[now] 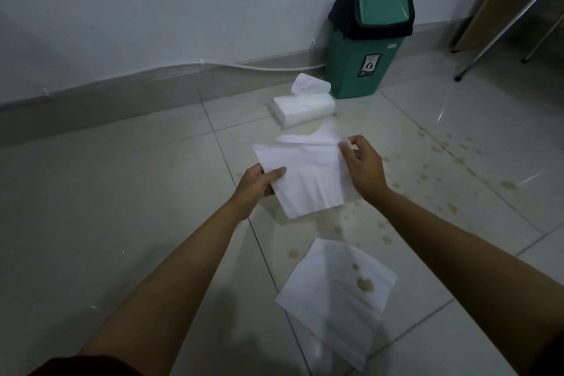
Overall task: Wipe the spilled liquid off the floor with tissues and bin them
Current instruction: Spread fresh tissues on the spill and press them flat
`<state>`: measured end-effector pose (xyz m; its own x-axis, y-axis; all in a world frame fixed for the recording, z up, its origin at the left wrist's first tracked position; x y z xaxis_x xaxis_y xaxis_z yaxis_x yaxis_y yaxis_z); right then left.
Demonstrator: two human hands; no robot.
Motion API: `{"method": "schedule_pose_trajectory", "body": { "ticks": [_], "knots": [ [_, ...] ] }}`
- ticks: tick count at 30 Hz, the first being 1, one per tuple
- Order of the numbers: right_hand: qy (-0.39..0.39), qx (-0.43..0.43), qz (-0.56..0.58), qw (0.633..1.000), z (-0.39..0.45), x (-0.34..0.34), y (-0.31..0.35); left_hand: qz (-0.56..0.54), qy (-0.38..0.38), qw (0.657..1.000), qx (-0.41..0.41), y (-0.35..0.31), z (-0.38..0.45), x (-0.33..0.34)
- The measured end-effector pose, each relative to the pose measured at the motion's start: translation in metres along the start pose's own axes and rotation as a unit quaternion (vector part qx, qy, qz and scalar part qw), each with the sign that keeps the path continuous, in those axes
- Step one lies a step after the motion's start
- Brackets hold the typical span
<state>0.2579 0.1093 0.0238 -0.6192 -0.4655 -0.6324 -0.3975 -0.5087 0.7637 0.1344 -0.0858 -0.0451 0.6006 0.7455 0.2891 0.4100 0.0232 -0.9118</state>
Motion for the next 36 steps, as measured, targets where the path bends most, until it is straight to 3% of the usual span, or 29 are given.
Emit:
{"method": "schedule_pose_trajectory", "body": {
  "ticks": [11, 19, 26, 30, 36],
  "knots": [
    [-0.001, 0.053, -0.028, 0.998, -0.07, 0.014, -0.074, 0.188, -0.039, 0.981, 0.017, 0.047, -0.055, -0.005],
    [0.017, 0.056, -0.107, 0.992, -0.075, 0.024, -0.101, 0.435, -0.102, 0.887, 0.115, 0.056, -0.064, -0.008],
    [-0.024, 0.06, -0.178, 0.982, -0.053, 0.021, -0.101, 0.489, -0.153, 0.851, 0.11, 0.064, -0.059, -0.013],
    [-0.006, 0.079, -0.219, 0.973, -0.046, 0.028, -0.108, 0.441, -0.185, 0.869, 0.126, 0.058, -0.062, -0.012],
    [-0.012, 0.079, -0.211, 0.974, -0.043, 0.033, -0.107, 0.48, -0.16, 0.845, 0.175, 0.048, -0.06, 0.009]
  ]
}}
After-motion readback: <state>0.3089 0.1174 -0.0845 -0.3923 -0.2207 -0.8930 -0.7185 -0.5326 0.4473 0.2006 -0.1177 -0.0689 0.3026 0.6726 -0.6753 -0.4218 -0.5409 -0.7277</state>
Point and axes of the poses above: each hand's wrist, its own z-axis towards the middle knuckle, its own x-axis out of the palm, y = z × x, the point moved 10 cm from there along z, towards the middle knuckle, and after that the axes turned 7 degrees about -z, right-handed, at the moved point
